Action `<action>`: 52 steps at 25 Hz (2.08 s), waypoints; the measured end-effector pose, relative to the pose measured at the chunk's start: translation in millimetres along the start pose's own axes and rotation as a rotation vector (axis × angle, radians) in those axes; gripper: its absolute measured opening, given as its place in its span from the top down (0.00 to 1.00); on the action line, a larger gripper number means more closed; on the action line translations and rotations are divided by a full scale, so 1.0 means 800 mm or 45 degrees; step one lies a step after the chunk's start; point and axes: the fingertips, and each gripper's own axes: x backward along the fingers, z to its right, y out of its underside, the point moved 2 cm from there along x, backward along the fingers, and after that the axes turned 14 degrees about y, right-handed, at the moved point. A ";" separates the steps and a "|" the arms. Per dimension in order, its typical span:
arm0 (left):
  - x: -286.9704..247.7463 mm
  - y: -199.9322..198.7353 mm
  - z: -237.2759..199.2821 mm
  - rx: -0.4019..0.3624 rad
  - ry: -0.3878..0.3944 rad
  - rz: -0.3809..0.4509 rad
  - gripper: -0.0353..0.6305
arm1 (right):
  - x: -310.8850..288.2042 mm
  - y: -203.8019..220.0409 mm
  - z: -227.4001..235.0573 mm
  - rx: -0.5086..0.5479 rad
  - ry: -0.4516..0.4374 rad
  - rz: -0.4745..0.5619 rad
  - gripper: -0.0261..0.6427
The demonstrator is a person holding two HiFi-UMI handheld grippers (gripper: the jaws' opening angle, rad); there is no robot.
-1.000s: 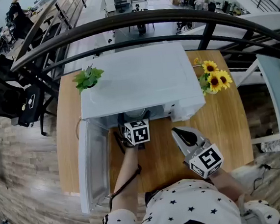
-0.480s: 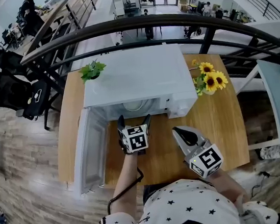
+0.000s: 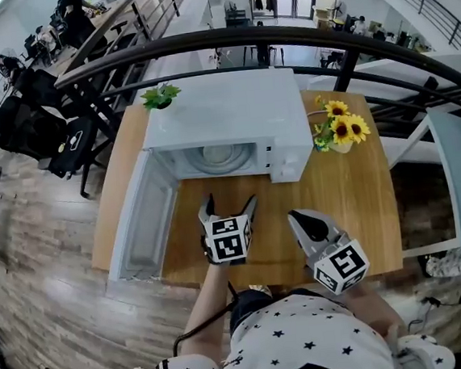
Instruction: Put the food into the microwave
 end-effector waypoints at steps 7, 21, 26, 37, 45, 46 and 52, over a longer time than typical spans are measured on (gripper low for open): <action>0.051 0.020 0.069 0.025 0.008 0.063 0.36 | 0.062 0.005 -0.001 -0.007 -0.016 0.036 0.95; 0.158 0.074 0.188 0.033 -0.067 0.212 0.74 | 0.195 0.029 -0.009 -0.013 0.009 0.070 0.95; 0.183 0.087 0.222 0.029 -0.081 0.248 0.83 | 0.231 0.038 -0.002 -0.047 0.050 0.079 0.95; 0.220 0.114 0.283 0.030 -0.033 0.291 0.92 | 0.292 0.053 0.001 -0.022 0.060 0.098 0.95; 0.238 0.133 0.314 0.010 0.024 0.277 0.94 | 0.318 0.064 0.003 -0.028 0.075 0.105 0.95; 0.240 0.134 0.316 0.012 0.026 0.278 0.94 | 0.319 0.065 0.003 -0.026 0.073 0.105 0.95; 0.244 0.138 0.323 0.005 0.032 0.281 0.94 | 0.327 0.071 0.005 -0.020 0.091 0.094 0.95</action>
